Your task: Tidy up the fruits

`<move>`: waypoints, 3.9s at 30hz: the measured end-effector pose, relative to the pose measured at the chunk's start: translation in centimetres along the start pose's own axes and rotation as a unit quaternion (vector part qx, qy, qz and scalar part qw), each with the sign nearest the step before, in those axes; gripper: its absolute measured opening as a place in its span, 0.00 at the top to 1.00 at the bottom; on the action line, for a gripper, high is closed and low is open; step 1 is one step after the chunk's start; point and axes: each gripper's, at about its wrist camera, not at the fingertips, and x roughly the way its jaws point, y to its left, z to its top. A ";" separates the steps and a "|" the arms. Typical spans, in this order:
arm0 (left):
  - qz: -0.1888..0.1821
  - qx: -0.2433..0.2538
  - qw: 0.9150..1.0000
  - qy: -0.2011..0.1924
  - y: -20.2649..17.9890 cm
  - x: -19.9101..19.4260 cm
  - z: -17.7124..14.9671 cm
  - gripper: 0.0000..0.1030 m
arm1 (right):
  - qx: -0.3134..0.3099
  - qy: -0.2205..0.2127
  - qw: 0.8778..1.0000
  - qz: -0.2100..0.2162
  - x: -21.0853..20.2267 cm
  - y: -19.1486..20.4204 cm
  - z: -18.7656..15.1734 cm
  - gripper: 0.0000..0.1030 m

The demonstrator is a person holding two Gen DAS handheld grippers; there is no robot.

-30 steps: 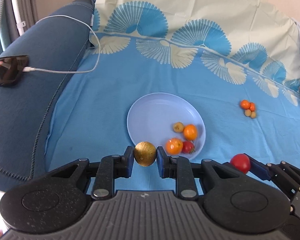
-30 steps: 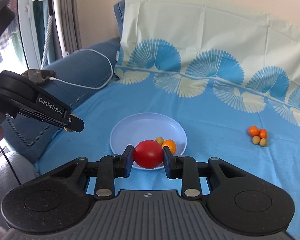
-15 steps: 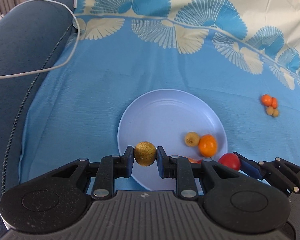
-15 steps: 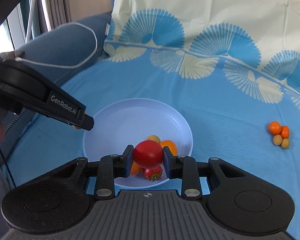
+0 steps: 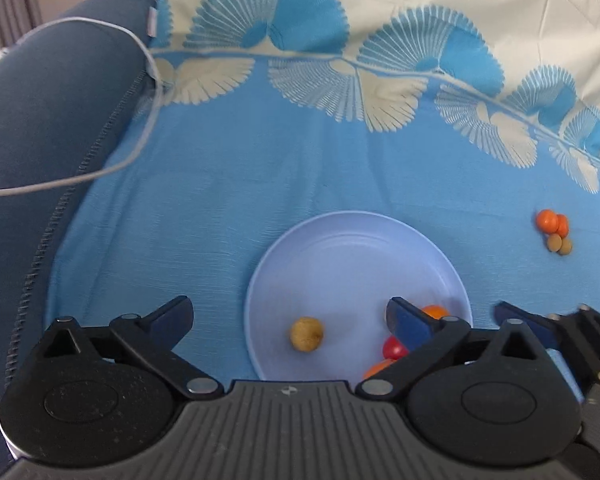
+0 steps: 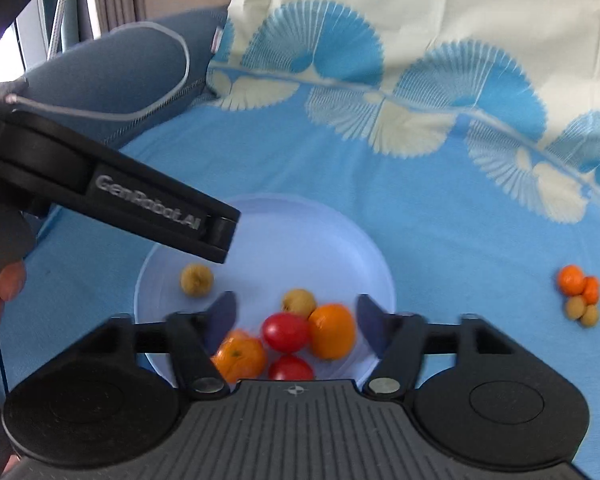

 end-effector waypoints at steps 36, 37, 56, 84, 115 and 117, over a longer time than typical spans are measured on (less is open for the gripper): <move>-0.019 -0.012 0.989 -0.148 -2.6 -26.1 -13.8 0.00 | 0.063 -0.190 0.978 -0.062 -29.2 4.2 -9.7 0.01; -0.019 -0.011 0.988 -0.150 -2.7 -26.3 -13.9 0.00 | 0.066 -0.192 0.977 -0.064 -29.4 4.1 -9.8 0.01; -0.021 -0.006 0.987 -0.157 -3.0 -27.1 -13.9 0.00 | 0.072 -0.199 0.975 -0.062 -29.5 4.2 -10.3 0.01; 0.000 -0.005 0.998 -0.069 -4.9 -19.1 -9.8 0.00 | 0.137 -0.152 0.974 -0.095 -22.9 -1.8 -10.0 0.01; 0.053 0.010 0.998 0.033 -15.3 0.4 2.0 0.00 | 0.206 -0.029 0.943 -0.261 7.3 -29.6 -8.3 0.01; 0.034 0.015 0.999 0.032 -17.3 1.7 3.2 0.00 | 0.199 -0.032 0.936 -0.287 7.1 -30.5 -8.4 0.01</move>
